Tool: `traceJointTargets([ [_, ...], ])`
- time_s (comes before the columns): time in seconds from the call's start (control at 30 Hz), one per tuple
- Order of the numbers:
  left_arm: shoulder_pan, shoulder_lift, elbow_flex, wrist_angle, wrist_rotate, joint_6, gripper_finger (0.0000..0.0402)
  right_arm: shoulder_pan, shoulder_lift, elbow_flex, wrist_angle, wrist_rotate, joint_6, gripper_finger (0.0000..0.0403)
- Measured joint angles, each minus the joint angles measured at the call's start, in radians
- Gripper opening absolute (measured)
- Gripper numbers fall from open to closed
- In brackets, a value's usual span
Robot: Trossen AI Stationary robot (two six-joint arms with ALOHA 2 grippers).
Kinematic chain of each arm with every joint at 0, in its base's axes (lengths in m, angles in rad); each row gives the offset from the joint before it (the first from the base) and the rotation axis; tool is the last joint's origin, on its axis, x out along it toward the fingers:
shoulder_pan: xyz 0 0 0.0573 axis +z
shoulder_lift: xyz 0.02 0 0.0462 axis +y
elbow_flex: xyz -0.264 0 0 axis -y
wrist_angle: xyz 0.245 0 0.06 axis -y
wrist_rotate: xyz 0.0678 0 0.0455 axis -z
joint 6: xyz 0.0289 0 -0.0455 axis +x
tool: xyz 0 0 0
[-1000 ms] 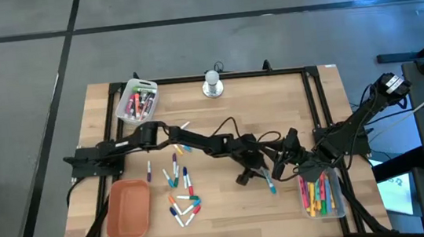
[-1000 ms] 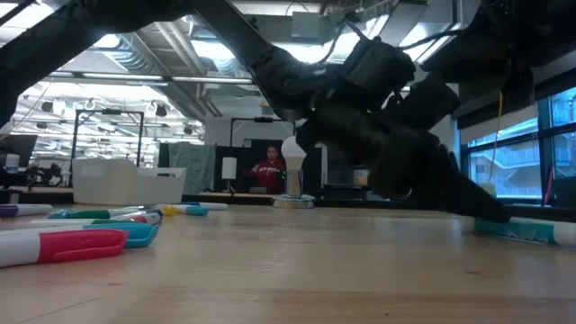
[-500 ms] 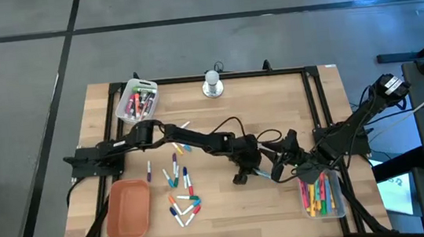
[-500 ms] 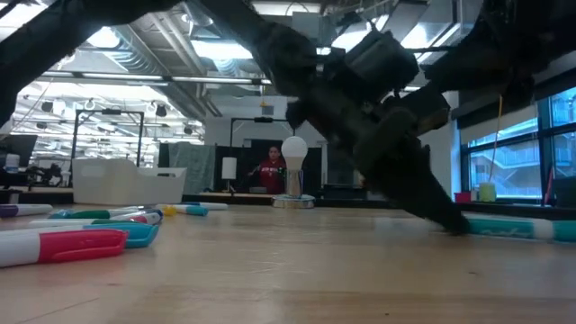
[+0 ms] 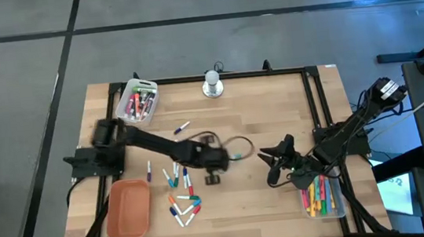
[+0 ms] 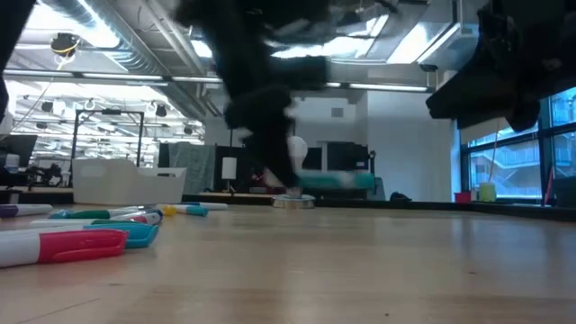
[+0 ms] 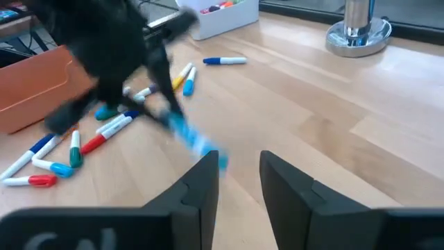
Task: Pick & Place Markers
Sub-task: Put the light blue marker pen into the white bin
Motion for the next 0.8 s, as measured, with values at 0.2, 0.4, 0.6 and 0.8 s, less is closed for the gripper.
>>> traceJointTargets([
  [0.2, -0.001, -0.276, -0.319, 0.006, -0.159, -0.217, 0.0068, 0.000, 0.009, 0.000, 0.020, -0.008, 0.006, 0.0107],
  [0.4, -0.003, -0.548, -0.542, 0.017, -0.238, -0.359, 0.0068, -0.002, 0.009, 0.000, 0.042, 0.009, 0.006, 0.0107],
  [0.6, -0.002, -0.763, -0.642, 0.011, -0.305, -0.393, 0.0069, -0.003, 0.009, 0.000, 0.048, 0.014, 0.002, 0.0107],
  [0.8, -0.002, -0.910, -0.663, -0.043, -0.353, -0.394, 0.0069, -0.003, 0.009, 0.000, 0.065, 0.027, 0.006, 0.0107],
])
